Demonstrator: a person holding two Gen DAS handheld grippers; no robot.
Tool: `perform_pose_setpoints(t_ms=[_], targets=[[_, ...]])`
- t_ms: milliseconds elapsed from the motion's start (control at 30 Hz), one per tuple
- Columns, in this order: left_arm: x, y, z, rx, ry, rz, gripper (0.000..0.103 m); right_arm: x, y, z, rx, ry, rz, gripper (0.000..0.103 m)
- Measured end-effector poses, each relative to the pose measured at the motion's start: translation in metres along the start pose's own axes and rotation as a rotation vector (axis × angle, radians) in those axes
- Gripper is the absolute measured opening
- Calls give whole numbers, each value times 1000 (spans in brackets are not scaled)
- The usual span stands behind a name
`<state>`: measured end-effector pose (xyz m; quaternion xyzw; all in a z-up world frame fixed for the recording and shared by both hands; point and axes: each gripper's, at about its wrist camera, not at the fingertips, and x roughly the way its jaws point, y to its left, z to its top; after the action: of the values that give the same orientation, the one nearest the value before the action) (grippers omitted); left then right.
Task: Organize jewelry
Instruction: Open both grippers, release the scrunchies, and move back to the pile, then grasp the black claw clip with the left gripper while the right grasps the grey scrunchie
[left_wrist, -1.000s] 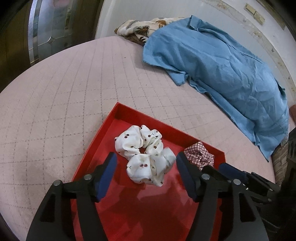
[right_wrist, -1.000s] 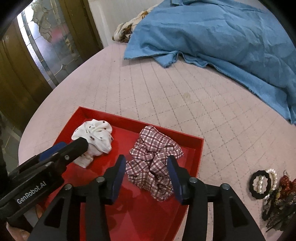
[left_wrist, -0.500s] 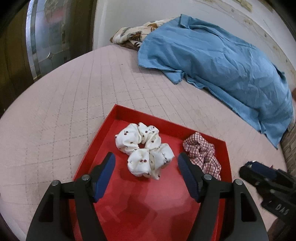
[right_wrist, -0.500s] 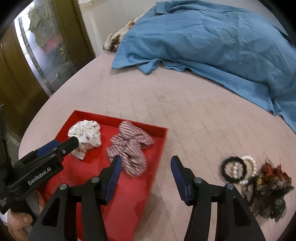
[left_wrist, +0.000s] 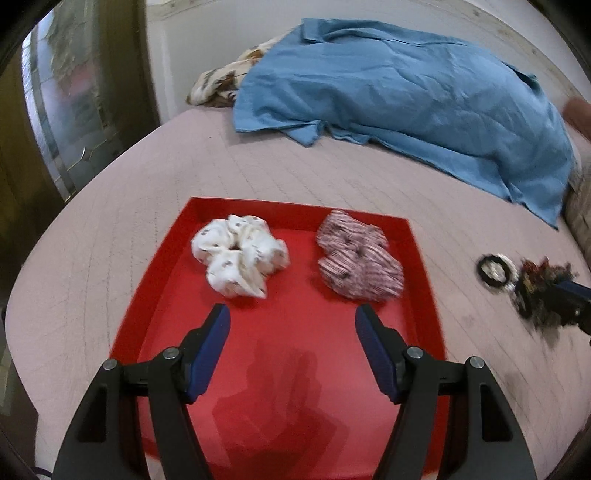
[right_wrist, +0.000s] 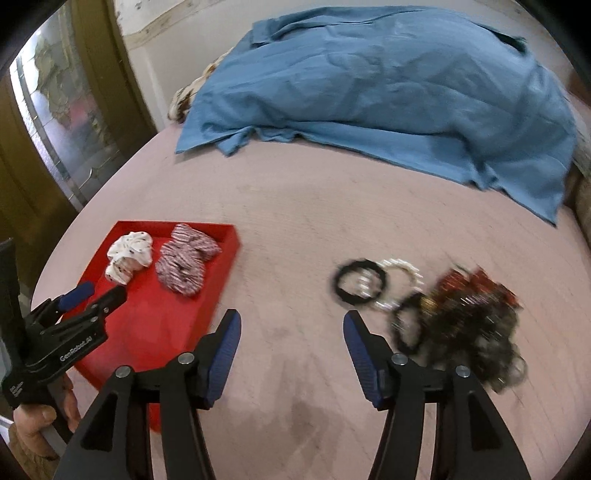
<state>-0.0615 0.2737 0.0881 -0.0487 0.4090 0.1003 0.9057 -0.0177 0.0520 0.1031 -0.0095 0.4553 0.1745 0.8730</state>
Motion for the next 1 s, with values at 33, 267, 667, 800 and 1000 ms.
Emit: perform_pose_setpoints(t_ms=[33,267,667,800,1000], targets=[[-5,-5,-2,8,-1,-6,69,-5,-9,-5,12,-2,-3,63],[-23,-40,-9,35,37,-92,69,-36,-72,-42,104,-16,-34,65],[-16,-137,-6,128,127,-230,69,-57,-179,-79,293,-53,-91,68],[-8,-172,3,166,142,-288,69,-51,-197,-82,323,-63,-72,68],[12,-221,12,217,162,-360,69,-39,-209,-81,348,-80,0,68]])
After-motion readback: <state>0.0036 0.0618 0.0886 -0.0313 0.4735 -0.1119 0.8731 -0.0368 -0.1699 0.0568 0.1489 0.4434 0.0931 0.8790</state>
